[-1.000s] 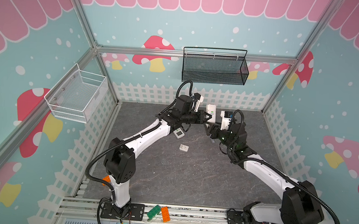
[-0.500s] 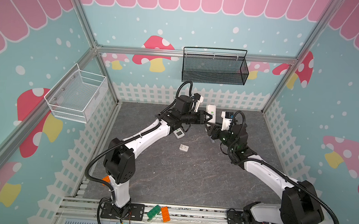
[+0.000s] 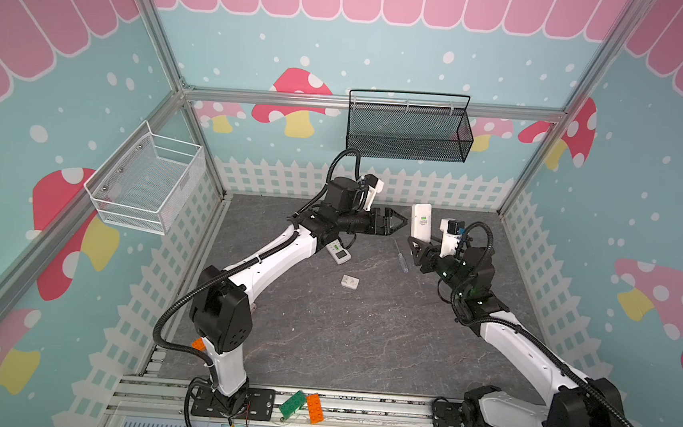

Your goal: Unload the batteries from the remote control

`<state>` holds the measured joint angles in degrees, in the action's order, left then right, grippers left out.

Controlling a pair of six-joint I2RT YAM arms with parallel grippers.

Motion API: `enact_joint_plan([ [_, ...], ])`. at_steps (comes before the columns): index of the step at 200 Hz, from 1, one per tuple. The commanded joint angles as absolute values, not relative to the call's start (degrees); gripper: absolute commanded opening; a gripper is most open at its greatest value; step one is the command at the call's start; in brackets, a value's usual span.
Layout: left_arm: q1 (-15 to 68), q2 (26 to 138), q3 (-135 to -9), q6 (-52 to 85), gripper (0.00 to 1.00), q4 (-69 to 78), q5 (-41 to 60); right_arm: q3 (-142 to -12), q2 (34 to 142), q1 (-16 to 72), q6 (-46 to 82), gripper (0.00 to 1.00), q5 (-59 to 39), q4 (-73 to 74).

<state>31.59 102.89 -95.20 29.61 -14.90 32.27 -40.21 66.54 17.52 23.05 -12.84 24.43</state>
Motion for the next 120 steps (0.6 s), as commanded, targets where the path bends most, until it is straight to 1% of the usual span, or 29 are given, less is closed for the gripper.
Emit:
enact_joint_plan([
  [1, 28.5, 98.9, -97.8, 23.5, 1.0, -19.6, 35.1, -39.2, 63.2, 16.9, 11.5, 0.26, -13.6, 22.7],
  [23, 25.9, 97.6, -99.2, 17.4, 1.0, -25.9, 35.4, -37.6, 61.0, 16.9, 3.5, 0.27, -14.4, 21.7],
  [41, 23.8, 95.9, -97.6, 15.9, 1.0, -28.0, 35.7, -37.9, 60.2, 16.9, -2.5, 0.27, -17.1, 19.0],
  [48, 21.5, 95.7, -97.5, 15.5, 1.0, -29.4, 36.2, -38.0, 60.0, 16.9, -4.4, 0.27, -18.1, 17.8],
  [64, 20.1, 95.2, -97.4, 11.9, 1.0, -33.7, 36.5, -37.7, 59.4, 16.9, -8.9, 0.26, -19.6, 16.4],
  [86, 18.5, 93.9, -96.3, 8.7, 1.0, -36.6, 36.6, -37.9, 58.8, 16.9, -12.8, 0.26, -20.5, 14.7],
  [103, 17.5, 93.3, -95.1, 7.4, 1.0, -38.1, 39.4, -37.2, 57.9, 16.9, -16.6, 0.26, -22.8, 13.5],
  [120, 17.0, 93.2, -94.5, 6.2, 1.0, -40.2, 42.0, -36.2, 56.7, 17.0, -18.5, 0.26, -22.1, 13.6],
])
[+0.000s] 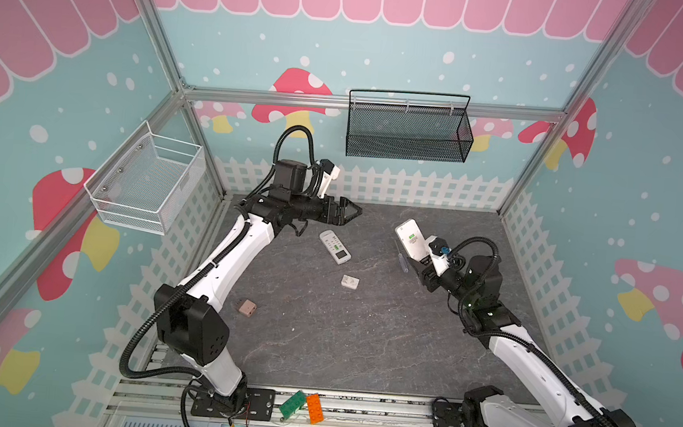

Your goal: Unload the batteries from the remote control

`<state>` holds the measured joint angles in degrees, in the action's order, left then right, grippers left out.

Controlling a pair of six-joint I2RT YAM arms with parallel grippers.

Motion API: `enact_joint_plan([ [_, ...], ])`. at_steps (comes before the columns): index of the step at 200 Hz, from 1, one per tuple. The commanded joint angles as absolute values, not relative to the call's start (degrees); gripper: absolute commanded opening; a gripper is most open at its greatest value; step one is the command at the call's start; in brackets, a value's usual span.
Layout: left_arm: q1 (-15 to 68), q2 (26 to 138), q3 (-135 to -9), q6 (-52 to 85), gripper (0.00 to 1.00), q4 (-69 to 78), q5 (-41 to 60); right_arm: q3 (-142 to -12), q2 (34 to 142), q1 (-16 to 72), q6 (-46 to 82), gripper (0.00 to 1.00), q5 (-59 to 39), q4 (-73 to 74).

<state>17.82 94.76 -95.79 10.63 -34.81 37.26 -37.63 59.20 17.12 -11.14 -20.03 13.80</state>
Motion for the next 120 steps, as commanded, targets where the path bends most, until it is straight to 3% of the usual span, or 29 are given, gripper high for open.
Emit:
enact_joint_plan([
  [1, 16.9, 93.2, -94.4, 6.2, 1.0, -40.2, 42.2, -36.3, 56.6, 17.0, -18.6, 0.26, -22.1, 13.6],
  [120, 20.5, 91.3, -81.3, 7.1, 0.99, -36.5, 51.9, -29.6, 53.4, 18.3, -33.8, 0.23, -25.2, 6.3],
])
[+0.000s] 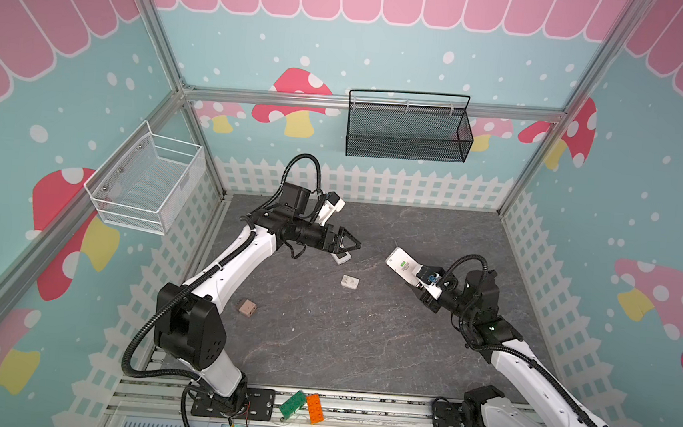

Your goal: Unload the batteries from the remote control

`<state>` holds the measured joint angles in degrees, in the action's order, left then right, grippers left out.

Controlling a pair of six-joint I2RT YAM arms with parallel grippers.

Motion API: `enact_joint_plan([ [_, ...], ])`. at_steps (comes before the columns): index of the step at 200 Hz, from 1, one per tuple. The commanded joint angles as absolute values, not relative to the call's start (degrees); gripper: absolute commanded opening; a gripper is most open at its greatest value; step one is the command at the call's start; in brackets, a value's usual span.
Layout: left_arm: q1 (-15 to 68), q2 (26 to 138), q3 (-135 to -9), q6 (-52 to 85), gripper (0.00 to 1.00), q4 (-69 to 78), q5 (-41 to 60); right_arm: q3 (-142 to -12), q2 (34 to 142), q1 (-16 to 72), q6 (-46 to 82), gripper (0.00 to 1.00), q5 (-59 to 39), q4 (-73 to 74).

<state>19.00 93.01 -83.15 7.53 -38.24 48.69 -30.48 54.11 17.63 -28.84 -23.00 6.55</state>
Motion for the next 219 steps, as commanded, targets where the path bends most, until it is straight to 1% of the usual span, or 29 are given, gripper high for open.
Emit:
enact_joint_plan([
  [1, 20.6, 91.2, -81.1, 7.1, 0.99, -36.4, 51.9, -29.4, 53.4, 18.3, -33.8, 0.23, -25.2, 6.4],
  [45, 24.0, 92.8, -78.6, 14.6, 1.0, -29.2, 52.4, -27.4, 55.2, 21.3, -37.6, 0.21, -23.6, 7.2],
  [79, 27.9, 95.3, -76.0, 19.8, 0.99, -23.3, 51.7, -26.5, 55.3, 22.3, -36.6, 0.21, -22.9, 9.7],
  [125, 32.3, 98.0, -75.2, 21.9, 0.94, -20.5, 50.7, -26.5, 56.8, 23.2, -35.3, 0.21, -22.2, 10.7],
  [148, 33.6, 99.3, -75.0, 21.4, 0.85, -19.9, 49.4, -25.9, 56.6, 23.3, -35.6, 0.21, -22.9, 11.4],
  [179, 34.0, 100.1, -76.3, 20.8, 0.69, -20.6, 49.0, -26.2, 56.8, 23.3, -34.5, 0.21, -23.3, 11.5],
  [200, 35.1, 100.5, -75.5, 20.3, 0.63, -19.9, 48.6, -25.7, 56.6, 23.3, -34.0, 0.21, -24.0, 12.8],
  [219, 35.4, 100.7, -76.7, 19.6, 0.53, -21.1, 49.1, -26.3, 57.4, 23.3, -33.5, 0.2, -23.8, 12.6],
])
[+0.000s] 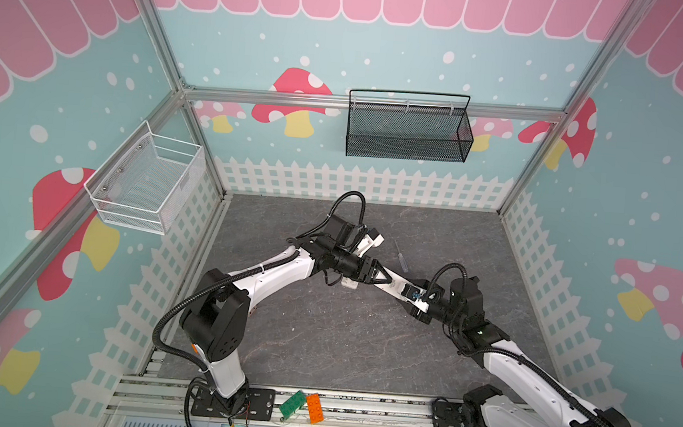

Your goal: Unload the batteries from the remote control

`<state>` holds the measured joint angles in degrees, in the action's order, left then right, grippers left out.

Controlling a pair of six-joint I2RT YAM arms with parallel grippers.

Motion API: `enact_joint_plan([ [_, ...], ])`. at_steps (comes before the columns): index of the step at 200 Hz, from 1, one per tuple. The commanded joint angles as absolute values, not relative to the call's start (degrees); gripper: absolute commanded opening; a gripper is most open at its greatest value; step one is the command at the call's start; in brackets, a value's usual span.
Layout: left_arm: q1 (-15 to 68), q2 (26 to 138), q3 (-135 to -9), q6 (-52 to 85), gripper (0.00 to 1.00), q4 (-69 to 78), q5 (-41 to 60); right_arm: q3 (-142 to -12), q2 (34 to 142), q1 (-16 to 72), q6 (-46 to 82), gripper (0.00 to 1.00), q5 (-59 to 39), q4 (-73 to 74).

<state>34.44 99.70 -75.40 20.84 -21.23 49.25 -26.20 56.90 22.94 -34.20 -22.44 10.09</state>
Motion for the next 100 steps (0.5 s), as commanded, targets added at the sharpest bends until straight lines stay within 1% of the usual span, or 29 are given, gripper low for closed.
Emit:
enact_joint_plan([
  [1, 35.3, 100.7, -76.9, 19.5, 0.52, -21.3, 49.1, -26.3, 57.4, 23.3, -33.4, 0.2, -23.8, 12.6],
  [9, 35.3, 100.7, -77.3, 18.4, 0.48, -22.3, 48.9, -26.3, 57.4, 23.3, -33.2, 0.2, -24.0, 12.8],
  [39, 35.2, 100.2, -76.3, 19.0, 0.23, -21.0, 48.2, -26.1, 57.8, 23.3, -33.1, 0.2, -23.9, 13.0],
  [69, 35.3, 99.7, -76.5, 17.8, 0.09, -22.3, 47.1, -25.3, 57.0, 23.3, -33.5, 0.21, -23.7, 13.2],
  [80, 35.0, 99.4, -76.2, 18.3, 0.05, -21.9, 47.2, -25.4, 57.3, 23.3, -33.2, 0.25, -23.3, 13.1],
  [100, 34.0, 99.4, -76.6, 19.3, 0.03, -22.2, 47.0, -25.9, 56.5, 23.3, -32.0, 0.39, -23.3, 12.2],
])
